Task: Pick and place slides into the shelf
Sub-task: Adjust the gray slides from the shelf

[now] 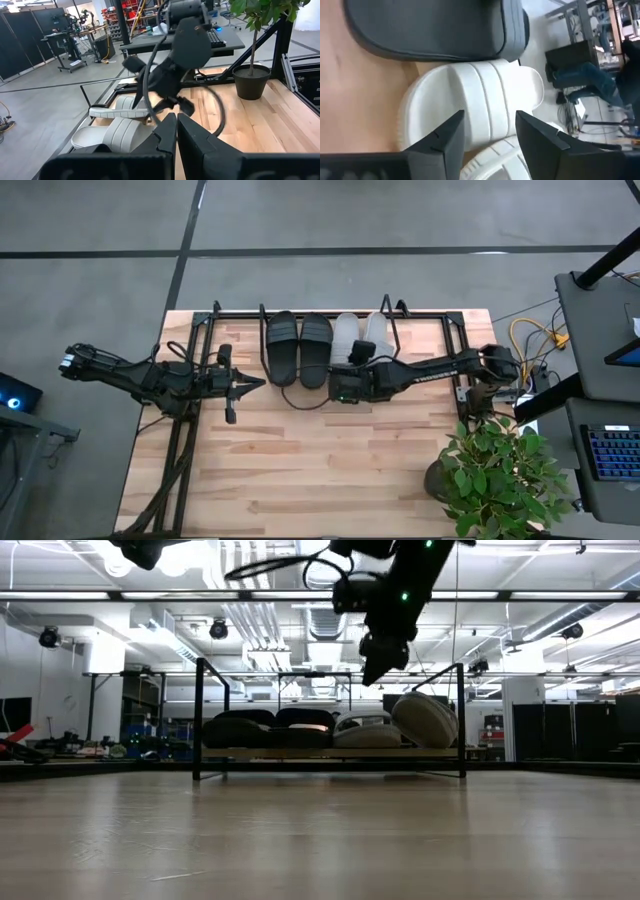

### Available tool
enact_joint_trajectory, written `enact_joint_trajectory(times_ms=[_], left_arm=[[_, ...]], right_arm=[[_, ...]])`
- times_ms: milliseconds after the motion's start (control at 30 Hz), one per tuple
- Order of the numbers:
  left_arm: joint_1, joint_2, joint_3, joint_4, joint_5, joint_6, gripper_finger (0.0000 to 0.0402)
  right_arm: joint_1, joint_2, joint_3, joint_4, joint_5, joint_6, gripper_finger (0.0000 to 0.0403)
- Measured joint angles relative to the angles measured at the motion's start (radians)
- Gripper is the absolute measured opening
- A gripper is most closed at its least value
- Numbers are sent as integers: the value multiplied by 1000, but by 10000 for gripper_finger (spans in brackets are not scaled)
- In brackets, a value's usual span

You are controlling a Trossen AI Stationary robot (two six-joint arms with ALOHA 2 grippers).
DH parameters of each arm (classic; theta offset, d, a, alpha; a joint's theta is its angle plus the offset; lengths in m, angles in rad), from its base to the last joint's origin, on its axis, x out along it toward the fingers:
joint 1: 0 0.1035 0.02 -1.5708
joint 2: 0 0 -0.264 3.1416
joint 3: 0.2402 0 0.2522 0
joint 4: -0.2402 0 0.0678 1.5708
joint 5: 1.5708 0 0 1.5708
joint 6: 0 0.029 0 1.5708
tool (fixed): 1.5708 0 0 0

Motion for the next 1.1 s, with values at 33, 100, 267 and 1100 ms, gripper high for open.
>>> enact_joint_trajectory(times_ms=[33, 100, 267, 1100], left_arm=[[0, 0, 0, 0, 0, 0, 0], [0, 0, 0, 0, 0, 0, 0], [0, 0, 0, 0, 0, 0, 0], [0, 0, 0, -1, 0, 0, 0]], right_arm=[[13, -1, 5, -8, 0, 16, 166], [41, -2, 9, -33, -10, 47, 168], [118, -2, 6, -149, -25, 161, 176], [172, -12, -153, -236, 90, 378, 182]])
